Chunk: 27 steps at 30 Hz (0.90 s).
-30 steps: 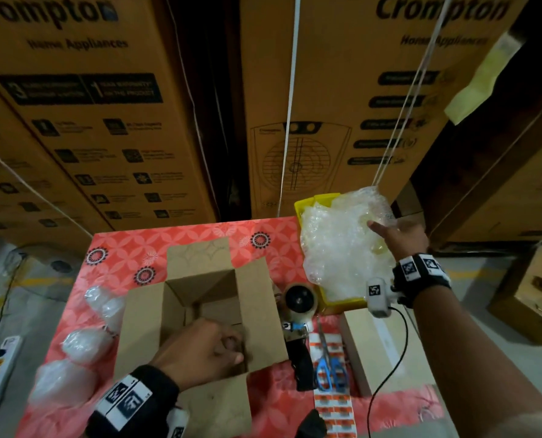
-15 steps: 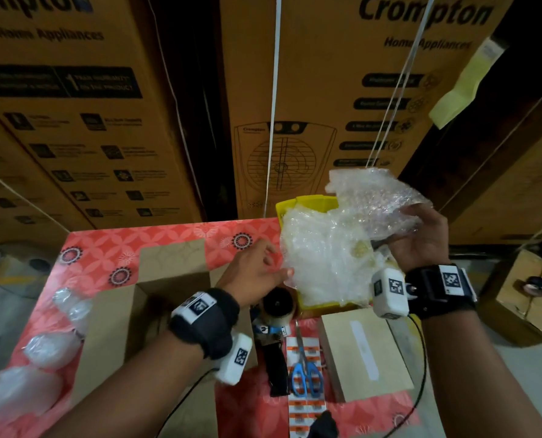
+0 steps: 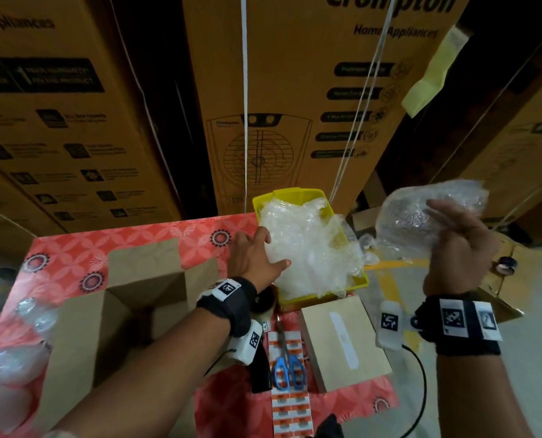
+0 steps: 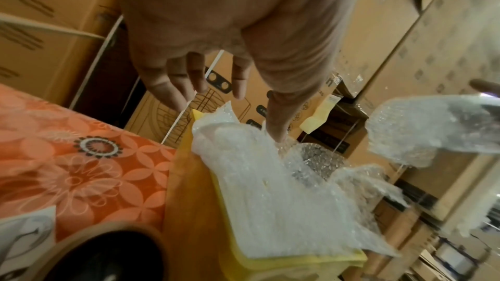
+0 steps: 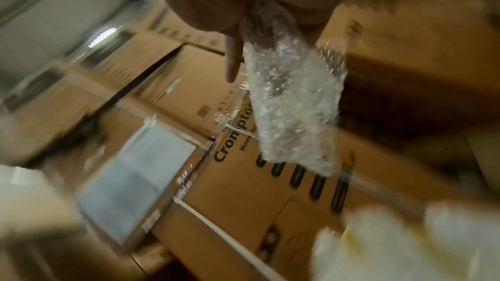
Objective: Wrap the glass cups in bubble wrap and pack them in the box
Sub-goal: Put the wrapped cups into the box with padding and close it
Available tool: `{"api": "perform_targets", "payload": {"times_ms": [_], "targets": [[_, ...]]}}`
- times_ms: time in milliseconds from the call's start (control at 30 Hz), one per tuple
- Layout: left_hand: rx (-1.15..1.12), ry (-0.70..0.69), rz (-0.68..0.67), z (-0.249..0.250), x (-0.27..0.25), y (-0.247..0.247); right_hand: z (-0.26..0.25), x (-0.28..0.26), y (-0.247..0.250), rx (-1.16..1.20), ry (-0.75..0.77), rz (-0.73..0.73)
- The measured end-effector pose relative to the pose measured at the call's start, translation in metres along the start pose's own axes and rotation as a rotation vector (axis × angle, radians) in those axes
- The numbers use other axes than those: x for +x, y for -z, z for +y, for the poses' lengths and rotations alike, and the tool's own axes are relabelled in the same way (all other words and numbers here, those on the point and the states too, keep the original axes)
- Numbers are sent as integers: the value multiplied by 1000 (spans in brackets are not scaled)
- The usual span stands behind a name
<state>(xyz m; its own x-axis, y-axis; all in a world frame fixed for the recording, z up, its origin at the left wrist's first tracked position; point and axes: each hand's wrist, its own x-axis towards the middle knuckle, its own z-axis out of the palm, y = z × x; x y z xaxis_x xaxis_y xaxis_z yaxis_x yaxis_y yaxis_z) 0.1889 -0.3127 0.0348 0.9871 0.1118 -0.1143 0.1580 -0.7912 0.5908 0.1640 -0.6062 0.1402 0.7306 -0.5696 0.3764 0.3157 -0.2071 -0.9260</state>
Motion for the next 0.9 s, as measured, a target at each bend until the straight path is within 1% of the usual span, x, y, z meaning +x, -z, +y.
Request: {"api": "perform_targets", "payload": {"times_ms": [67,100,133,200,267,300,367,433,467,500,567,633,667,700,733,800,900], "targets": [[59,-112,62,11,1,-1,-10,-1,-3,-391,176,-52],[100,-185,71,18,2,-3,-18,-1,-7,-602,214,-104],[119,-250,48,26,3,-6,-23,-1,-14,-780,209,-162],[137,-305,-98,43,4,-14,-25,-2,-28,-1038,161,-267],[233,-273,-265,54,6,-25,-13,-7,-38,-1176,133,-368],[291,-255,-323,57,7,-30,-4,-9,-40,-1202,123,-405],[365,-241,-384,62,10,-39,14,-14,-38,-1209,91,-436],[383,-260,-401,64,14,-43,26,-19,-32,-1189,68,-397],[350,-266,-393,64,15,-44,29,-20,-29,-1167,66,-373],[266,-258,-373,64,17,-43,30,-22,-26,-1143,63,-352],[-48,-216,-268,61,21,-41,32,-22,-23,-1086,40,-324],[-399,-163,-59,59,24,-35,34,-19,-23,-1035,30,-307],[-541,-115,36,58,25,-31,34,-18,-24,-1019,37,-301],[-646,-73,105,58,24,-26,34,-17,-25,-1013,51,-299],[-716,-50,153,58,25,-20,35,-17,-27,-1015,69,-302],[-797,-52,194,55,27,-10,35,-19,-33,-1011,108,-326],[-820,-63,166,43,30,4,41,-19,-43,-1049,148,-422]]}}
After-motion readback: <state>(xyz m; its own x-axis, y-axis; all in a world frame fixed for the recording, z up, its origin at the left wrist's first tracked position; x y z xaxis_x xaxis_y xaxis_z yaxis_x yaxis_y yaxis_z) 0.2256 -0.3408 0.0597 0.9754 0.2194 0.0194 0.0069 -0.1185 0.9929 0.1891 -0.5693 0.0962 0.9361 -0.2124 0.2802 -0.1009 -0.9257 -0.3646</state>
